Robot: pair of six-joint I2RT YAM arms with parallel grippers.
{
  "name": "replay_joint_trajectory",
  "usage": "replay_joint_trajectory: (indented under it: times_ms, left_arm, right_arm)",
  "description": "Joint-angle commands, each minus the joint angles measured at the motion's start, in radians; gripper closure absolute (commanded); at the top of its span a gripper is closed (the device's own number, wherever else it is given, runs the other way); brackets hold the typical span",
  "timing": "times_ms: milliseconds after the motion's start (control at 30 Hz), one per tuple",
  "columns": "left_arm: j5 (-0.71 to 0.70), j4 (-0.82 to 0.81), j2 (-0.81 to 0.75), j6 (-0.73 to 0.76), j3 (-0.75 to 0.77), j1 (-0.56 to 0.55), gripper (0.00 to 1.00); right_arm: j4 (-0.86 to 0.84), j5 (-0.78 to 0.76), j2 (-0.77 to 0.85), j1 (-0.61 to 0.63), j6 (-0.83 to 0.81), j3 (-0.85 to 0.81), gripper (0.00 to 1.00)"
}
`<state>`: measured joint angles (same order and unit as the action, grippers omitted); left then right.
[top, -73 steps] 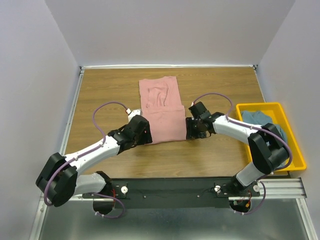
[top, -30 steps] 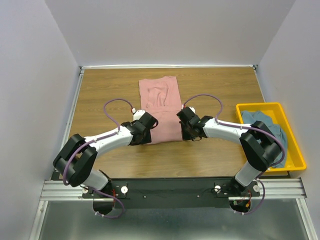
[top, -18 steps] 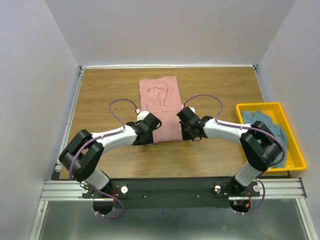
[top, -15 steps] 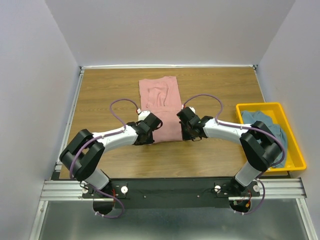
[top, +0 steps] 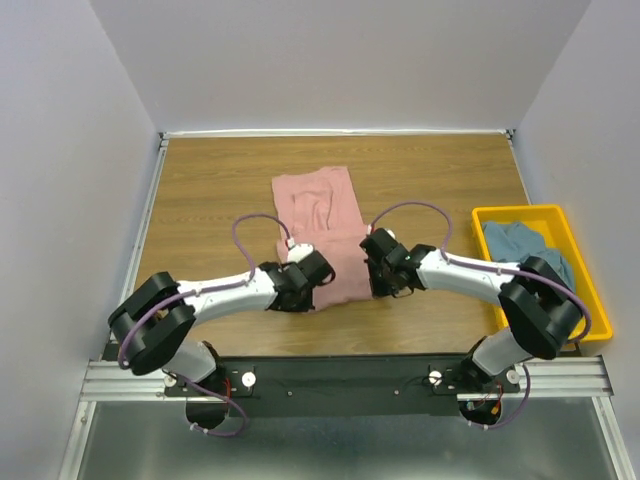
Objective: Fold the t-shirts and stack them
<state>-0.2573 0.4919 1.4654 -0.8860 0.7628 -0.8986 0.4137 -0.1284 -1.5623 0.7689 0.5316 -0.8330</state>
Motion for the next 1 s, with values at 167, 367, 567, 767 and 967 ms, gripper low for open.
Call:
replay_joint_trajectory:
  times_ms: [167,367,567,767,967]
  left_arm:
    - [0.314,0.350,-0.195,-0.416,-0.045,-0.560,1.00]
    - [0.336,0.430,-0.370,-0.504,-0.039,-0.569,1.00]
    - [0.198,0.436,-0.476,-0.198,0.065,-0.182,1.00]
    - [0.243,0.258,-0.442,0.110,0.145,0.192,1.00]
    - [0.355,0.070,-0.373,0.248,0.103,0.449,1.00]
  right_arm:
    - [0.549,0.239,0.344,0.252,0.255,0.146,0.99]
    - [0.736,0.150,0.435,0.259,0.298,0.005,0.99]
    - [0.817,-0.051,0.213,0.152,0.130,-0.449,0.99]
    - [0.749,-0.007,-0.033,0.008,-0.073,-0.852,0.99]
    - [0.691,0.018,-0.337,-0.031,-0.196,-1.176,0.99]
